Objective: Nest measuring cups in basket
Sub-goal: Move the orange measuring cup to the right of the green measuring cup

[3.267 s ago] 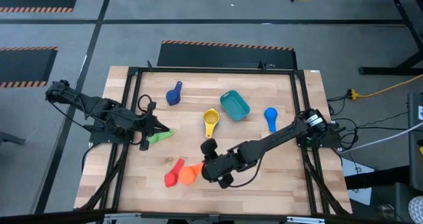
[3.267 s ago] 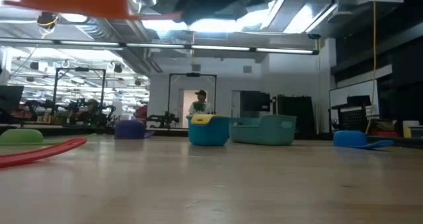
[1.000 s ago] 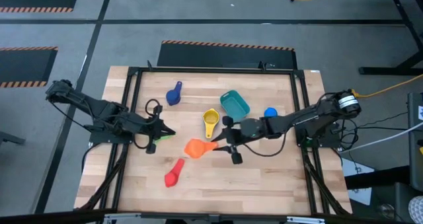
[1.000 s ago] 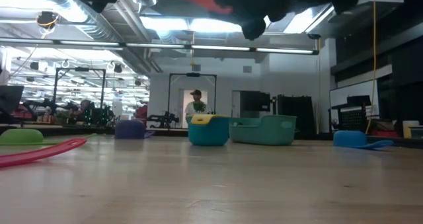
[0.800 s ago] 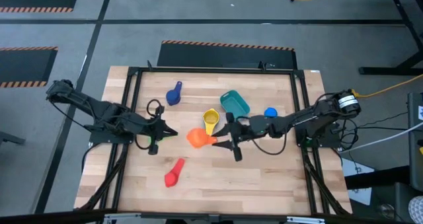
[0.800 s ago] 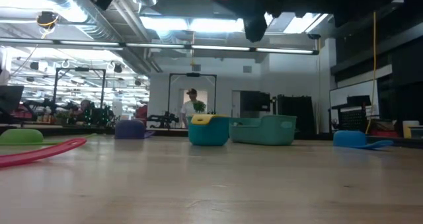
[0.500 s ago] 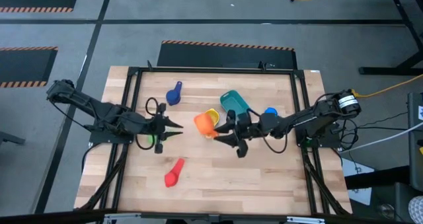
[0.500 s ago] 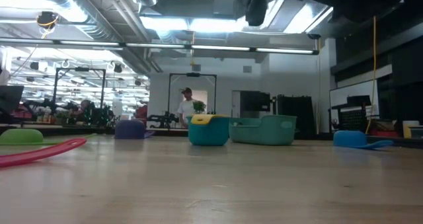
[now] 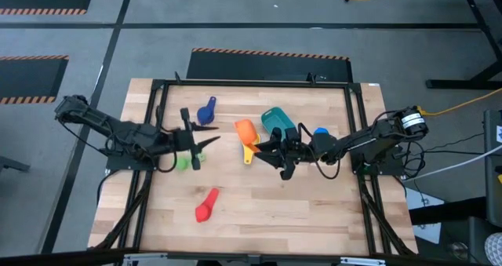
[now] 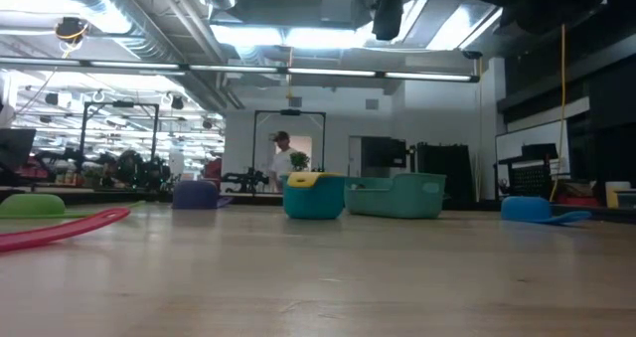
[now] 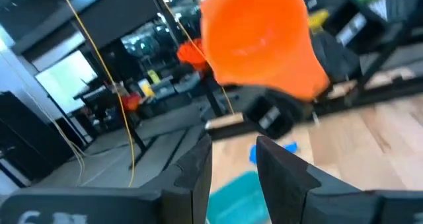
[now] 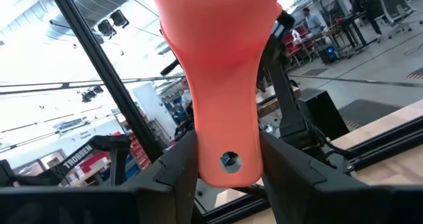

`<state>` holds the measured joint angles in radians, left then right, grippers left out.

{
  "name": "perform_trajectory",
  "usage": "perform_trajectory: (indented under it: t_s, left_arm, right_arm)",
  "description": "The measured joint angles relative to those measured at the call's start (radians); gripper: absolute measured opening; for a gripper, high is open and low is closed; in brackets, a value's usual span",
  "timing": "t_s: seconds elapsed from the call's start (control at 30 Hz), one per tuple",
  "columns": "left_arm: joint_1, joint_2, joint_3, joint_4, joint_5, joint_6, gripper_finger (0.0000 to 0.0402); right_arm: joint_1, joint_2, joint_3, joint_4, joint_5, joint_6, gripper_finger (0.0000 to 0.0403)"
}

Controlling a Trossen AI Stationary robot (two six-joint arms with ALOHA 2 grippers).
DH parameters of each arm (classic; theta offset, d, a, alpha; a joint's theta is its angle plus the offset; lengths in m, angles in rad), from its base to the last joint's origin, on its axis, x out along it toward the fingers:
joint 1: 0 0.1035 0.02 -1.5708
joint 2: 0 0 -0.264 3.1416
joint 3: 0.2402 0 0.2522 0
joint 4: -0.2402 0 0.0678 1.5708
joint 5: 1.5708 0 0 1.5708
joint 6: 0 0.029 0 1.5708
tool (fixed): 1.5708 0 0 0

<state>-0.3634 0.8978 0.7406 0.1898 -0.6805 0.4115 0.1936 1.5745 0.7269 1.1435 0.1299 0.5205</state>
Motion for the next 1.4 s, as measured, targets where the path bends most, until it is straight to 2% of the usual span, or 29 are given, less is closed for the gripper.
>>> perform_trajectory:
  t_s: [0.1,0.23,0.47,0.77,1.03,1.4]
  left_arm:
    - [0.023,0.000,0.000,0.067,0.024,0.017,0.0110]
    - [0.059,0.002,0.000,0.100,0.106,0.018,0.0110]
    - [0.115,0.099,0.001,0.214,0.201,0.018,0.0110]
    - [0.128,0.197,0.000,0.347,0.204,0.069,0.0110]
    - [0.128,0.198,0.000,0.396,0.202,0.068,0.0110]
    - [0.128,0.198,0.000,0.455,0.253,0.070,0.0110]
  right_arm:
    - [0.000,0.000,0.000,-0.002,0.000,0.000,0.0148]
    - [0.000,0.000,0.000,-0.003,-0.012,-0.002,0.0148]
    - [0.000,0.000,0.000,-0.017,-0.045,-0.005,0.0148]
    - [0.000,0.000,0.000,-0.031,-0.045,-0.008,0.0148]
    - [0.000,0.000,0.000,-0.051,-0.045,-0.030,0.0148]
    - [0.000,0.000,0.000,-0.084,-0.045,-0.031,0.0148]
